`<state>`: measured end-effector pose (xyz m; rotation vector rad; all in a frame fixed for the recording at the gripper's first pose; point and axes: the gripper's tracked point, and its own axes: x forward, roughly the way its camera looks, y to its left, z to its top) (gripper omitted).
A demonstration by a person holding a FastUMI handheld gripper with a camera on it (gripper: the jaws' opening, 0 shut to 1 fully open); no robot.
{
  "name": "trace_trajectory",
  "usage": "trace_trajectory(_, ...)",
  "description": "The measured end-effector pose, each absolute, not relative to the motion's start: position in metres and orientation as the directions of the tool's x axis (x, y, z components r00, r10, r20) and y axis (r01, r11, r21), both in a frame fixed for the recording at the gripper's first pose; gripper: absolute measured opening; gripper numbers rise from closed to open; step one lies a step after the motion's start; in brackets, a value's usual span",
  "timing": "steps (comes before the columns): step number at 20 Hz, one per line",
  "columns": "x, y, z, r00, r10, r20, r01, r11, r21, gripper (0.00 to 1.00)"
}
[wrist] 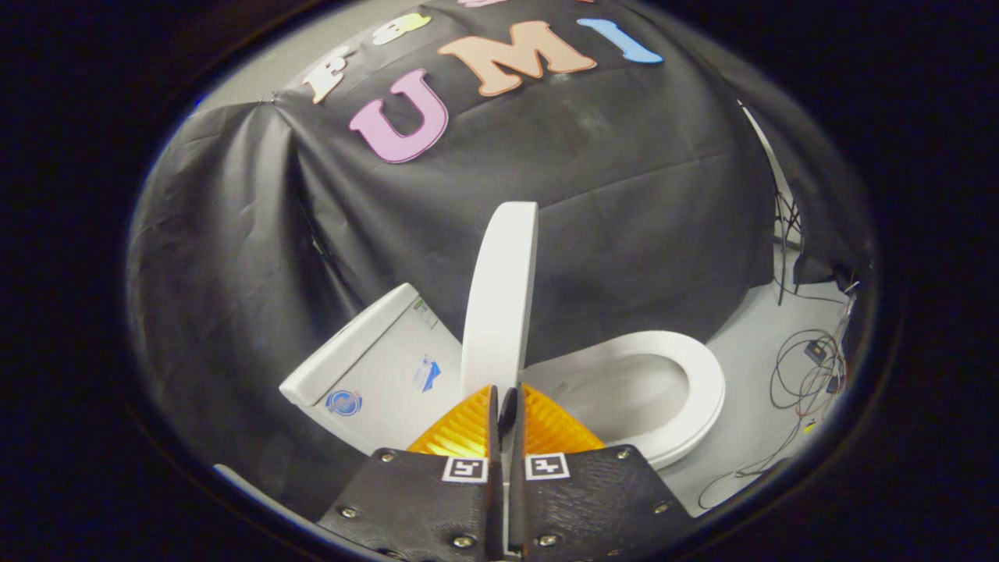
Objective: Open the toilet lid.
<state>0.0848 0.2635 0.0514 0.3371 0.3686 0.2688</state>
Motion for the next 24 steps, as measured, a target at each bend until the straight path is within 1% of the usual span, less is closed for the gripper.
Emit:
trace_trajectory(16, 0.075, 0.319, 0.073, 0.907, 0.33, -0.263, -0.274, 0.935, 0.226, 0.03)
trace_trajectory(24, 0.07, 0.353, 0.082, 0.925, 0.307, -0.225, -0.3, 0.952, 0.065, 0.03)
